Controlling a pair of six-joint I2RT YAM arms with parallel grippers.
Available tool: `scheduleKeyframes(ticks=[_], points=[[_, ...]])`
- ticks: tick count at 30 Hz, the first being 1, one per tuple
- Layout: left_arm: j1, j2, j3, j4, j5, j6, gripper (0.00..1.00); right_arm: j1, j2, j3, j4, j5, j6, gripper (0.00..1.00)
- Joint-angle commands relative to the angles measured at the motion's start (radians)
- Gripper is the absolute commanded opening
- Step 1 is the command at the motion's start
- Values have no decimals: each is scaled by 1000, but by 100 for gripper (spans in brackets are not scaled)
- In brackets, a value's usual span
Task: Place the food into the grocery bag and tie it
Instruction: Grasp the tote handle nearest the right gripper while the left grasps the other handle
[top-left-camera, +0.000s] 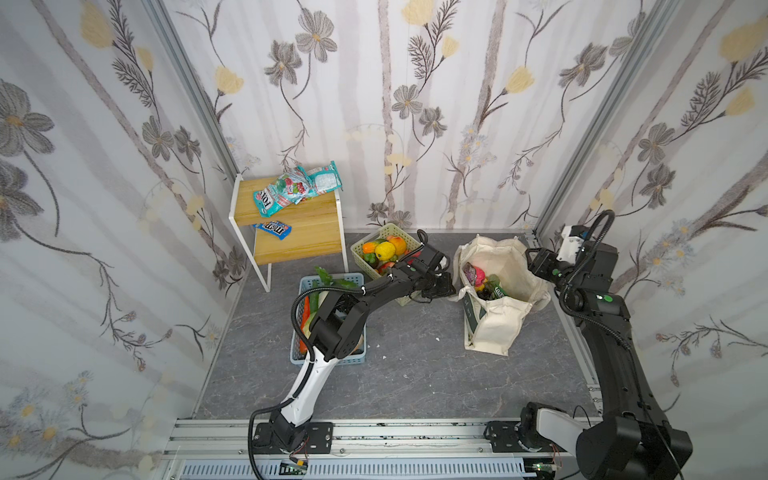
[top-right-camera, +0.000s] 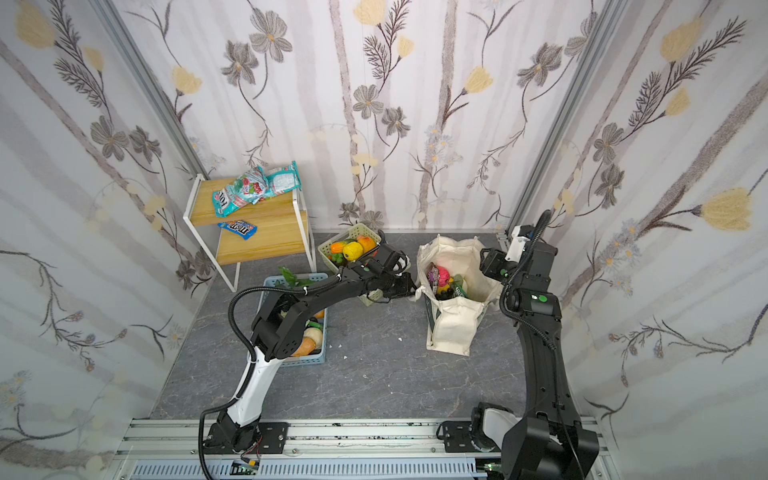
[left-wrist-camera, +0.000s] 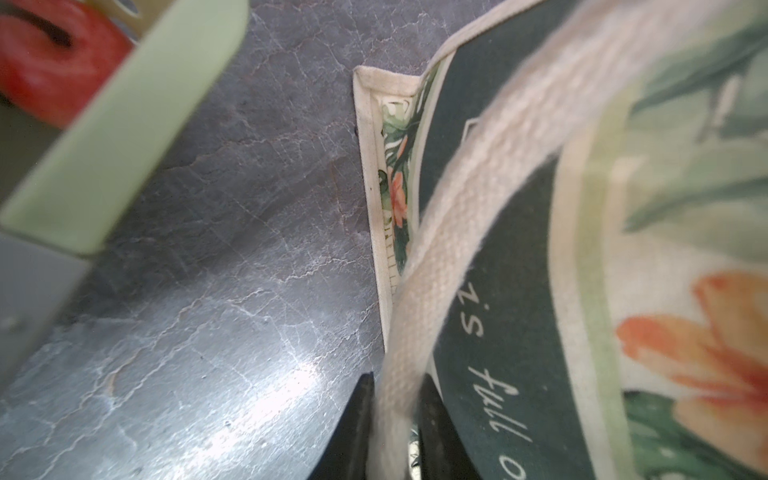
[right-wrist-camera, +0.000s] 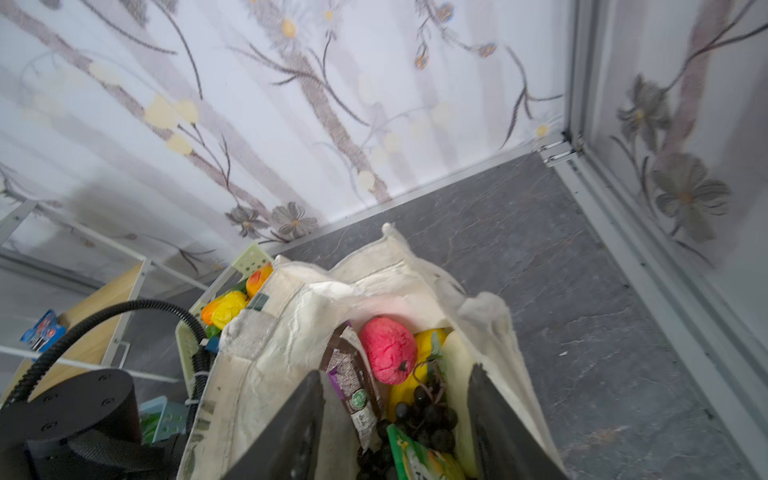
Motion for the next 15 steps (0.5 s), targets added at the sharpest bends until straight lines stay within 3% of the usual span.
scheduleKeyframes(ticks=[1, 5, 15], points=[[5, -12, 8, -1, -4, 3, 13, -97, -12, -10, 1, 26, 41, 56], [20, -49, -13, -16, -43, 11, 9, -198, 10, -86, 47, 10, 100, 56], [106, -110, 10, -90, -66, 109, 6, -217, 138, -244, 143, -143, 163, 56]])
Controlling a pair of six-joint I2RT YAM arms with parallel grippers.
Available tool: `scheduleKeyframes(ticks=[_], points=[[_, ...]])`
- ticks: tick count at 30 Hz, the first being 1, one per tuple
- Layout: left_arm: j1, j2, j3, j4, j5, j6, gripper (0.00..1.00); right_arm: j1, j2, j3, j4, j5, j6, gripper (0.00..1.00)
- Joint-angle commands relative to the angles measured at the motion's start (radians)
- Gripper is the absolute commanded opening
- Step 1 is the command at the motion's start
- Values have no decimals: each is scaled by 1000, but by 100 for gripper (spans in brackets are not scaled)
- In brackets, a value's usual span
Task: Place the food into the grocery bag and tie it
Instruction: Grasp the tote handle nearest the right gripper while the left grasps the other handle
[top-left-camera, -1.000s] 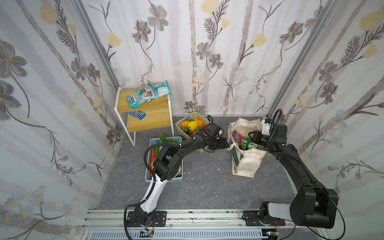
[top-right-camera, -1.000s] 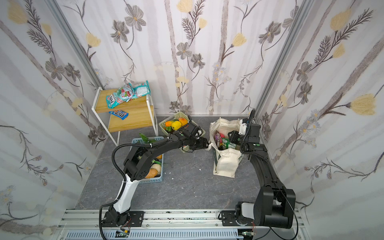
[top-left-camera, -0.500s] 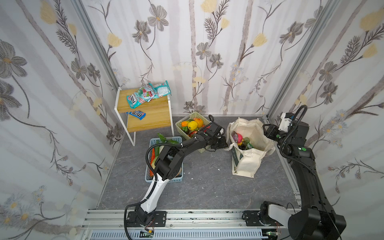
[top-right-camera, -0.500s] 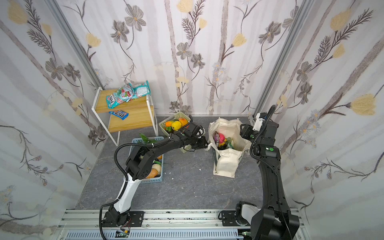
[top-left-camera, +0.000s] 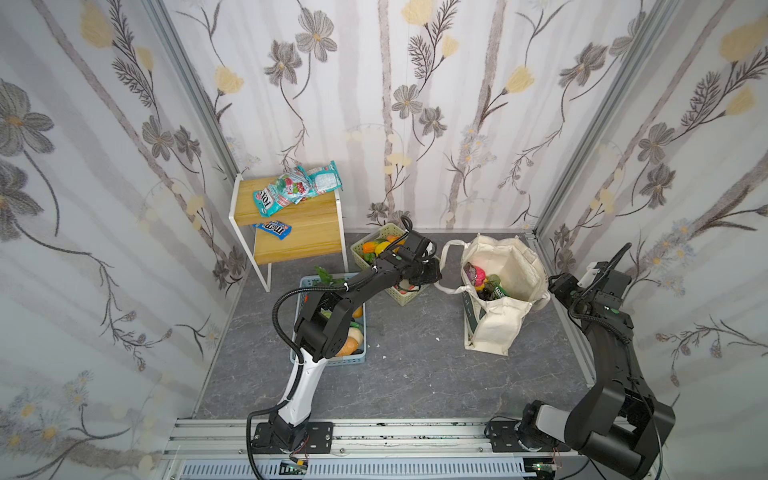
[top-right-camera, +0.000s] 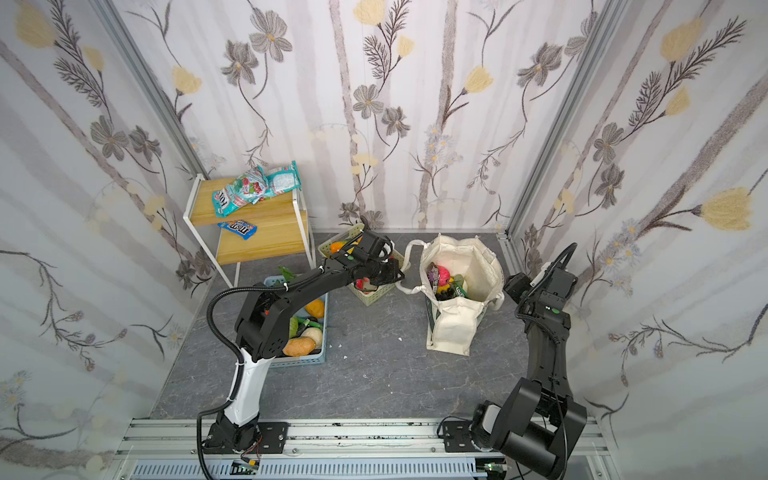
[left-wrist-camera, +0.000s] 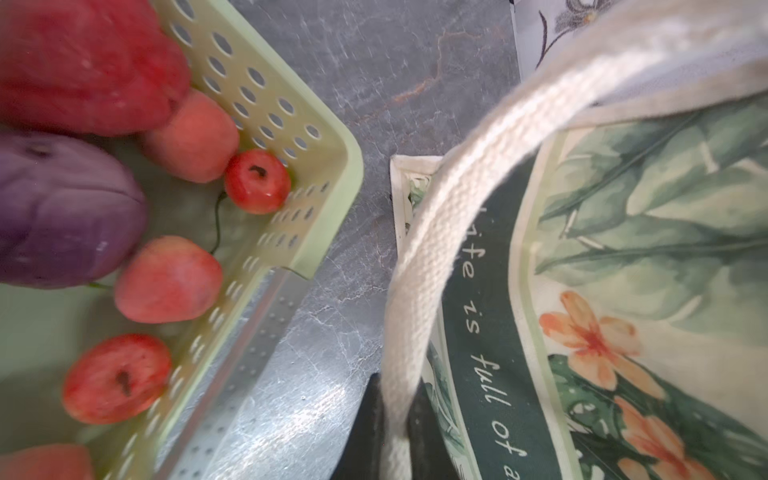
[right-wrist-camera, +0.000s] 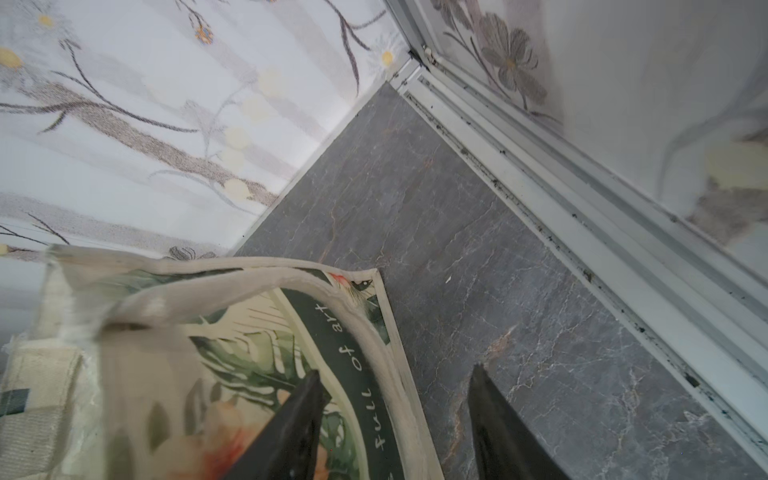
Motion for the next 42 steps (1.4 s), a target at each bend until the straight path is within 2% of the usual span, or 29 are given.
scheduleKeyframes(ticks=[1, 5, 14, 20, 28, 35, 42], points=[[24, -4, 37, -43, -1, 77, 6, -1, 30, -35, 76, -101, 31, 56], [50, 22, 101, -83, 12, 134, 4, 14, 68, -58, 78, -174, 31, 56], [90, 54, 204, -131, -13, 202, 1, 87, 93, -83, 38, -164, 22, 55], [105, 54, 226, -145, -12, 223, 1, 117, 117, -126, 88, -181, 36, 51], [105, 49, 216, -158, 0, 234, 0, 114, 151, -206, 221, -257, 68, 38], [103, 35, 209, -162, -2, 236, 0, 100, 147, -222, 259, -303, 83, 13], [103, 12, 219, -174, -15, 237, 0, 20, 65, -219, 221, -311, 84, 6]])
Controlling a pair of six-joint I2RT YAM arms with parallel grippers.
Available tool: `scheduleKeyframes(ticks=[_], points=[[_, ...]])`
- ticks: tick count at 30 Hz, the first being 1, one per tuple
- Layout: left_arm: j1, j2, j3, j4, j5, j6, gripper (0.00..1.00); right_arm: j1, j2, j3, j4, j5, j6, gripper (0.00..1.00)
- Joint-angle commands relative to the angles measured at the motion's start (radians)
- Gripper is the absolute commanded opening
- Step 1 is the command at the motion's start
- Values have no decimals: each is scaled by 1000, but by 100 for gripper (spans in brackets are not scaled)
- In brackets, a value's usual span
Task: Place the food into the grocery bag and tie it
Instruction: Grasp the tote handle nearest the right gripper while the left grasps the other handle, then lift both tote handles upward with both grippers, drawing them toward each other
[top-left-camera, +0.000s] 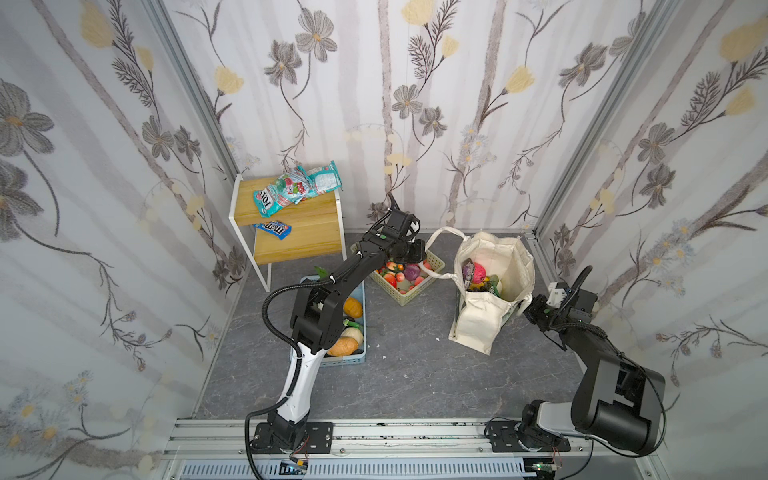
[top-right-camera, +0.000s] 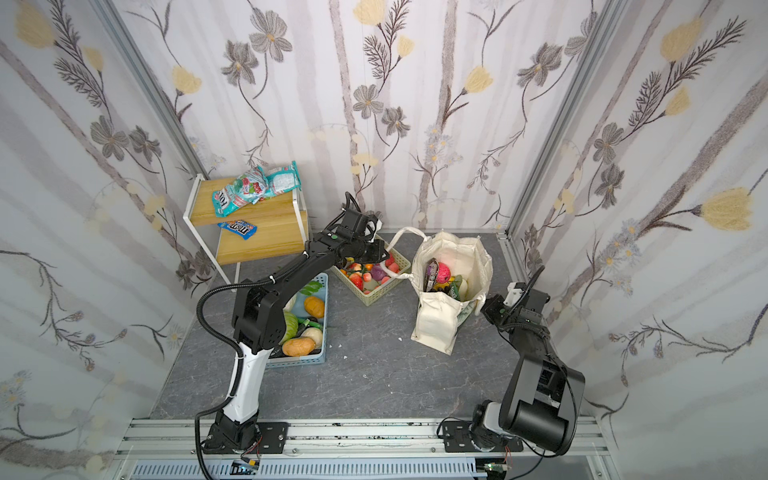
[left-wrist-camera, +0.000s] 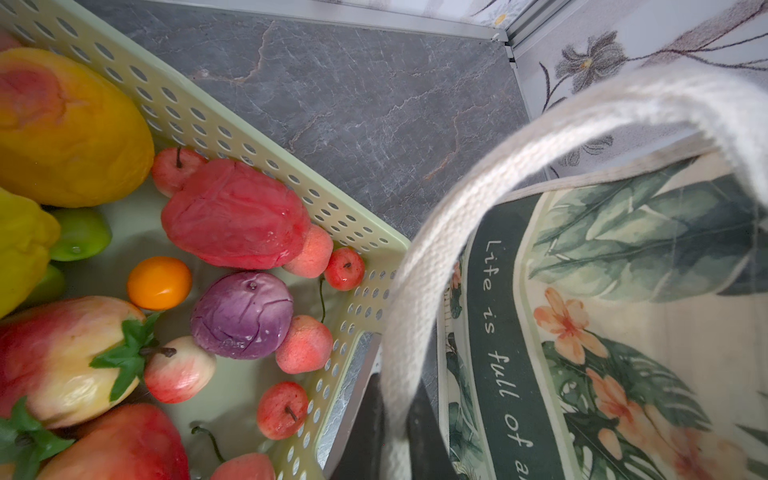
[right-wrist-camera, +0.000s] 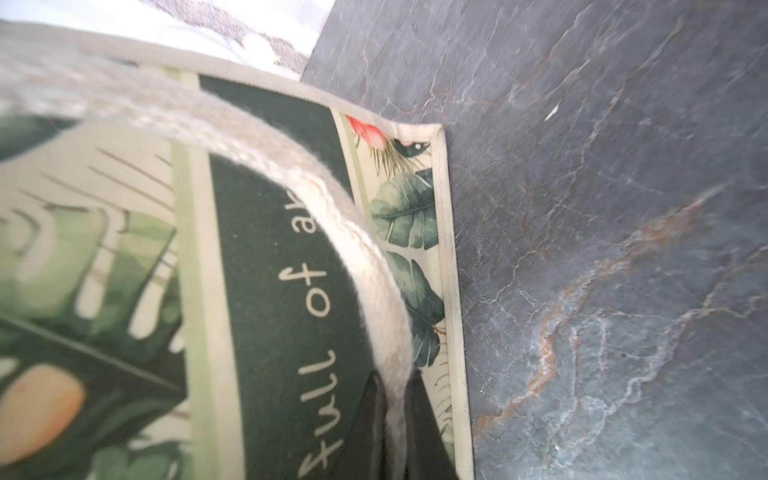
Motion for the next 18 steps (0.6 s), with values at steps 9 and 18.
scheduleKeyframes(ticks=[9, 18], points=[[-3, -94, 12, -15, -48, 26, 1, -41, -158, 156, -166, 112, -38, 5], [-26, -163, 58, -37, -68, 56, 1, -38, -232, 352, -273, 115, -52, 8]])
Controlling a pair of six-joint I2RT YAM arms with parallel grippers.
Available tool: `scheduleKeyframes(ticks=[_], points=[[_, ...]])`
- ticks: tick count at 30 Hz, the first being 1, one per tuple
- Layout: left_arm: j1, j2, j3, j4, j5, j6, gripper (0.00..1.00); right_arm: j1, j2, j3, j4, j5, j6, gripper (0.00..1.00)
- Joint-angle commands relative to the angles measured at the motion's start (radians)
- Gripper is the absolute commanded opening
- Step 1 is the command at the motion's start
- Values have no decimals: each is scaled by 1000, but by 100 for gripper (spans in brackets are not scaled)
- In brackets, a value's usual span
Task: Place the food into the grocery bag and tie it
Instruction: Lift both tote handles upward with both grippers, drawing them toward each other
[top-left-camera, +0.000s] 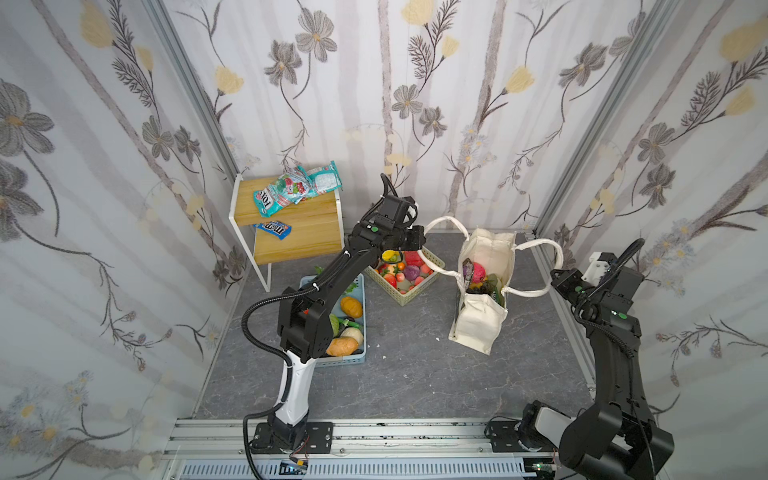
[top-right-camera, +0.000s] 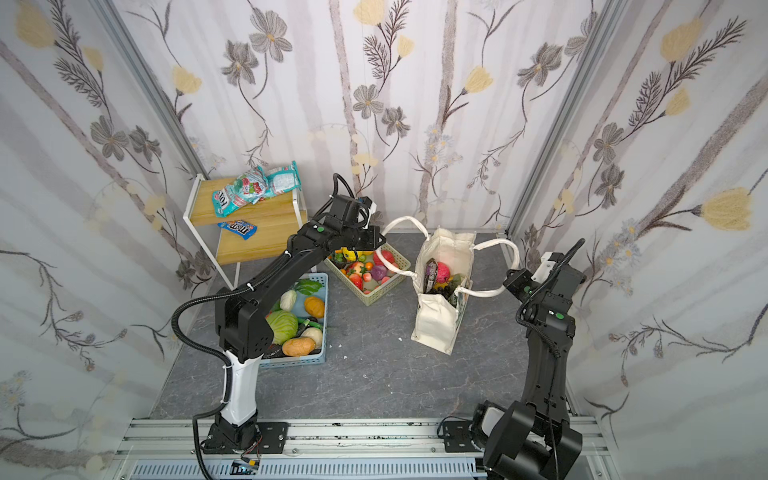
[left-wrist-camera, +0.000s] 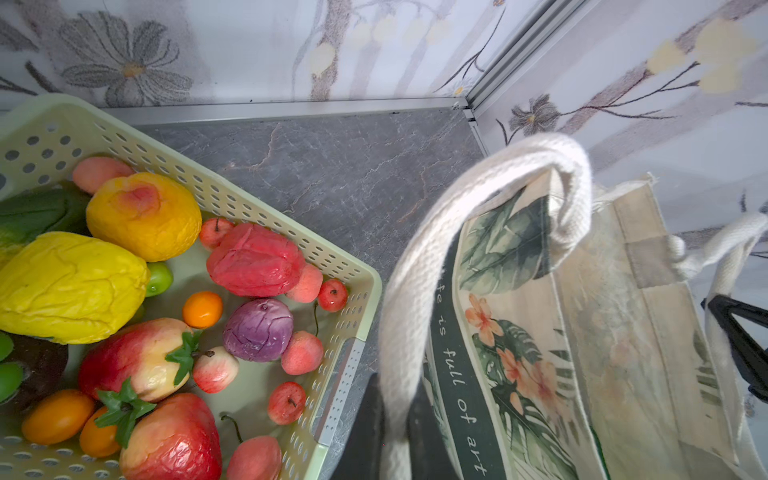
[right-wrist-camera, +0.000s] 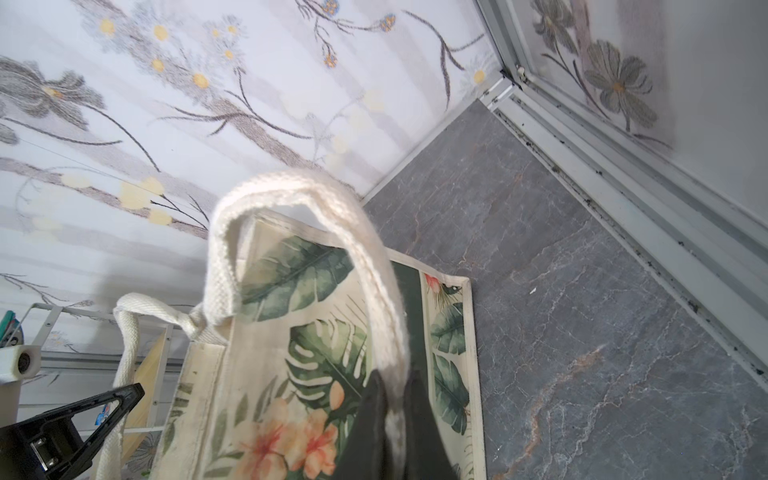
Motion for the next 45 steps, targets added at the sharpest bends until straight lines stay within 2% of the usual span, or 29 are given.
scheduleKeyframes(ticks=[1, 8, 20, 35, 45], points=[[-12, -31, 26, -5, -10, 26, 1, 6, -15, 50, -33, -24, -3, 8], [-56, -63, 103, -45, -29, 59, 3, 75, -45, 160, -33, -55, -8, 11], [-148, -17, 300, -131, -41, 94, 4, 294, -37, 233, 149, -123, 9, 12], [-190, 39, 403, -164, -47, 91, 5, 517, 30, 208, 215, -203, -119, 13], [-210, 18, 402, -160, -39, 99, 5, 599, 137, 206, 271, -199, -113, 13]])
